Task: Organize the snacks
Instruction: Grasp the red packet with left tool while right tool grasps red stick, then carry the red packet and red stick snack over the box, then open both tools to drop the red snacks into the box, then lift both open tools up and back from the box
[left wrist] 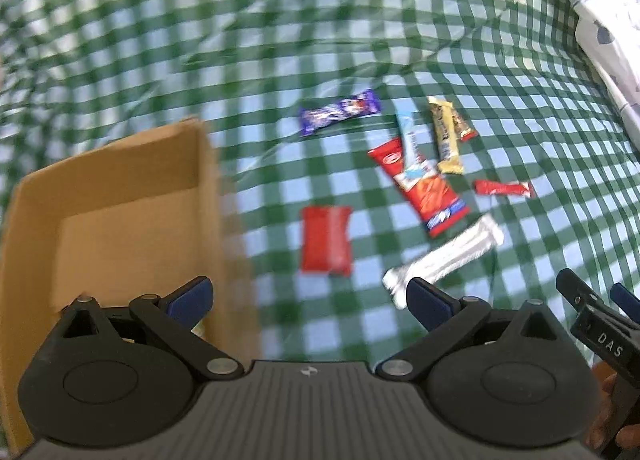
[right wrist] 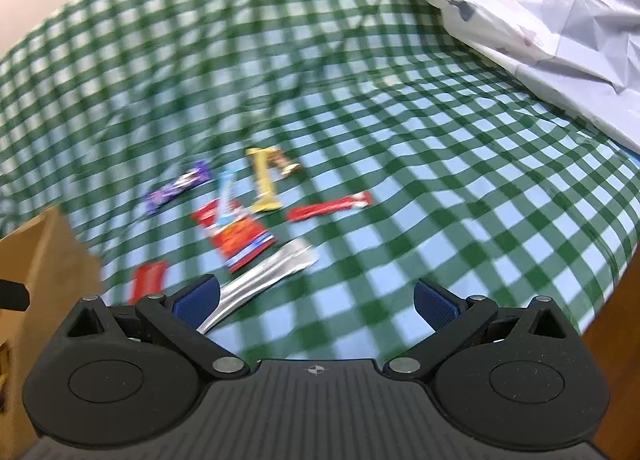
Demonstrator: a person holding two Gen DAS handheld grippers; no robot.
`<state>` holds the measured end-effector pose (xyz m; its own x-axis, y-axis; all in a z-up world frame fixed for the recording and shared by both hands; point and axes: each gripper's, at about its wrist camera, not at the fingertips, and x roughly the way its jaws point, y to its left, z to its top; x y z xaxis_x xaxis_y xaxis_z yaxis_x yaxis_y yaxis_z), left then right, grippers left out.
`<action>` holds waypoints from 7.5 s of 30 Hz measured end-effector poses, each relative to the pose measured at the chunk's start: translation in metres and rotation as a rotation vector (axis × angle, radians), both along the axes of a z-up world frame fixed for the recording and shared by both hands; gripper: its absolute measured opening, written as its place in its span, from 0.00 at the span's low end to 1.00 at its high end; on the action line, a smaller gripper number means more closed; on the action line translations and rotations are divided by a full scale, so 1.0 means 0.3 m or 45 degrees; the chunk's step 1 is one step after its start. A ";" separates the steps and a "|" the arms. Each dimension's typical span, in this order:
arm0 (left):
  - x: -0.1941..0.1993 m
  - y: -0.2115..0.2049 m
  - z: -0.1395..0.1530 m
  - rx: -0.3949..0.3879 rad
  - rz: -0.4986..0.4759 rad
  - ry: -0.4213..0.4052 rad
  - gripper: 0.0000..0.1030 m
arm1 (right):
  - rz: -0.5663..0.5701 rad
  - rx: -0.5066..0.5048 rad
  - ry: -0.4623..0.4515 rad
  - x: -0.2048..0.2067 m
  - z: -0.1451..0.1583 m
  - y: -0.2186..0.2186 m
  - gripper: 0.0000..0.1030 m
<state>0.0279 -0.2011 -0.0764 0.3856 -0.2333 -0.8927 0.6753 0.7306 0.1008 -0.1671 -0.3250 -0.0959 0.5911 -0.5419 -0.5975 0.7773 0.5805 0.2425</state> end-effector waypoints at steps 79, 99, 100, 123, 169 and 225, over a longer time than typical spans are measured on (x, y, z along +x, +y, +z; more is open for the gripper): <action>-0.466 1.287 0.316 -0.203 0.292 -0.156 0.45 | 0.924 -0.304 -0.212 -0.210 0.337 1.111 0.10; -0.456 1.317 0.303 -0.239 0.299 -0.138 0.45 | 0.938 -0.342 -0.132 -0.183 0.330 1.163 0.10; -0.452 1.317 0.300 -0.237 0.301 -0.133 0.45 | 0.940 -0.339 -0.129 -0.180 0.328 1.163 0.10; -0.358 1.285 0.209 -0.185 0.310 -0.038 0.45 | 0.953 -0.243 -0.031 -0.081 0.275 1.121 0.10; 0.190 1.081 0.197 -0.199 0.391 -0.047 0.45 | 0.937 -0.216 -0.010 0.427 0.298 0.952 0.10; -0.221 1.324 0.299 -0.139 0.460 -0.084 1.00 | 0.823 -0.234 -0.049 0.104 0.366 1.136 0.99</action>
<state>-0.0384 0.1961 0.0134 0.5162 -0.1644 -0.8405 0.3669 0.9293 0.0435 -0.1358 0.0158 0.0138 0.8496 -0.1630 -0.5015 0.2527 0.9606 0.1160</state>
